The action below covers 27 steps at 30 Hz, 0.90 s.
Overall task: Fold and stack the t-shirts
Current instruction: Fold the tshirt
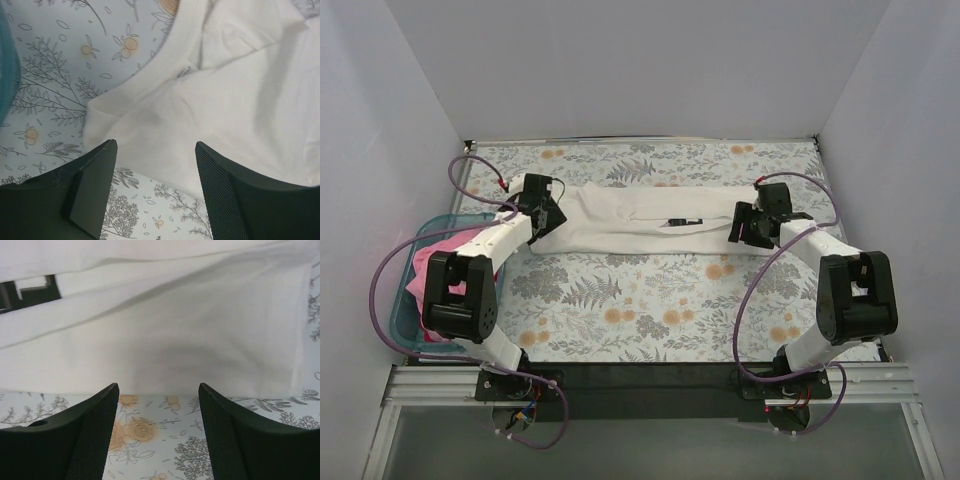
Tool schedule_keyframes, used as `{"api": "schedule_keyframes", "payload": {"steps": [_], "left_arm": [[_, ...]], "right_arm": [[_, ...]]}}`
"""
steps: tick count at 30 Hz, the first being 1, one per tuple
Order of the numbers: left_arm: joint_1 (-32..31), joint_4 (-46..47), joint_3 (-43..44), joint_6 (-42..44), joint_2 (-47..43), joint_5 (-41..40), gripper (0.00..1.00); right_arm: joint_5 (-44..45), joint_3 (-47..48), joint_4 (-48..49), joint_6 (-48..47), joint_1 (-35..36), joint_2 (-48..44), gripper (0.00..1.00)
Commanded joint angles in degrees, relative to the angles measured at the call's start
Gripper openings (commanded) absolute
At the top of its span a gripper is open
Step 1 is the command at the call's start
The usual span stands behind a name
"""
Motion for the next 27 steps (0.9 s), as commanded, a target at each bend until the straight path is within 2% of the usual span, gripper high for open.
{"api": "schedule_keyframes", "payload": {"steps": [1, 7, 14, 27], "left_arm": [[-3.22, -2.03, 1.0, 2.41, -3.62, -3.09, 0.6], [-4.72, 0.07, -4.97, 3.64, -5.47, -3.98, 0.6], [-4.72, 3.68, -6.83, 4.96, -4.07, -3.54, 0.6], [-4.72, 3.86, -6.21, 5.23, -3.27, -1.26, 0.6]], "right_arm": [[0.52, 4.19, 0.31, 0.21, 3.01, -1.39, 0.6], [-1.94, 9.73, 0.67, 1.52, 10.04, 4.32, 0.57], [-3.26, 14.65, 1.37, 3.46, 15.49, 10.83, 0.54], [-2.21, 21.77, 1.72, 3.82, 16.81, 20.06, 0.52]]}}
